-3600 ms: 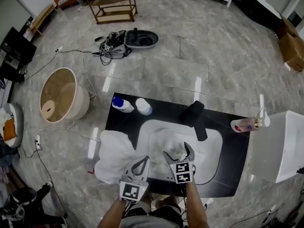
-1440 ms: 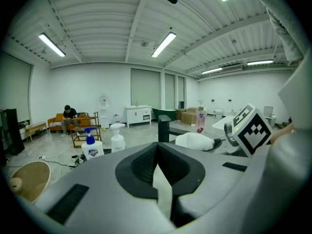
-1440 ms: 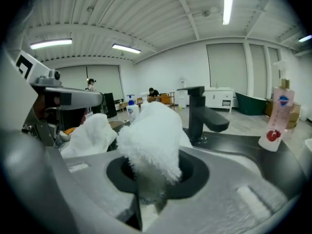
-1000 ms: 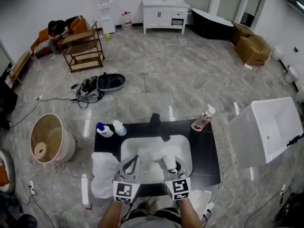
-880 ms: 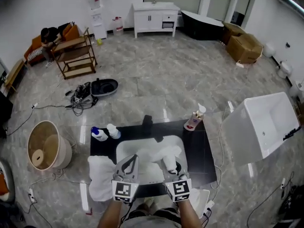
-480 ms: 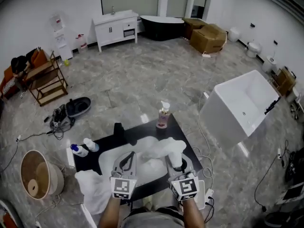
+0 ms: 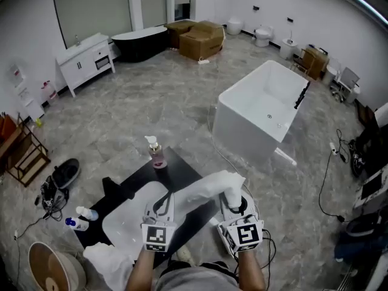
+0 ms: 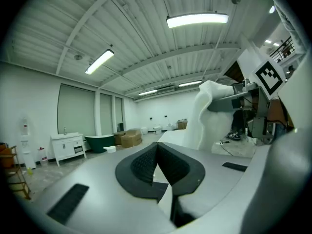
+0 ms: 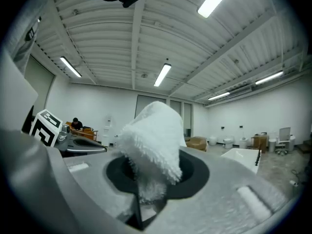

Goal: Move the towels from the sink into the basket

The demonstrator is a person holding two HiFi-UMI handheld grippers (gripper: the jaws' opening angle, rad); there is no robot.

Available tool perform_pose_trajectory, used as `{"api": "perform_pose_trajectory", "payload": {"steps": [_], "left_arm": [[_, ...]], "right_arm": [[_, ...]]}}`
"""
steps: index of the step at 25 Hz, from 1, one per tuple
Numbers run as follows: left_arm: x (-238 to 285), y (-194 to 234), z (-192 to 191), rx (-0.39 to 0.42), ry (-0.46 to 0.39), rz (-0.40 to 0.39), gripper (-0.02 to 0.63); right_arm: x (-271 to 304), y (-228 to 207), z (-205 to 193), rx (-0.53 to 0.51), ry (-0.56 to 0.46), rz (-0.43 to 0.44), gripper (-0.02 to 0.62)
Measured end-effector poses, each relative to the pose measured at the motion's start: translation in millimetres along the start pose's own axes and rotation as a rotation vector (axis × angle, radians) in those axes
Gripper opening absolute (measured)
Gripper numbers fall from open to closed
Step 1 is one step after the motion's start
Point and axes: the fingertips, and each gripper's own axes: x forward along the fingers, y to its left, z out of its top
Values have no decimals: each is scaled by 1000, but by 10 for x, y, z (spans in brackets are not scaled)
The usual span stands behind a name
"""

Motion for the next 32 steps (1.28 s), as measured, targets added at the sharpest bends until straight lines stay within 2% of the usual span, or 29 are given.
{"api": "perform_pose_trajectory", "payload": {"steps": [10,17,24,32], "left_arm": [[614,-1333,418,41,-49,-236,9],[812,-2162,608,48,-73,-361,9],[775,-2907,779,53,-86,-445,9],[673,-3462,732,56,-73,-480,9]], "right_arm": [[-1104,-1261,-6,0,9,-292,91],[-1859,-1872,26,-34,17,-444,92],[-2452,-2165,-51,-59,43,-501,92],[-2890,-2355,-304,-49,83,-528,92]]}}
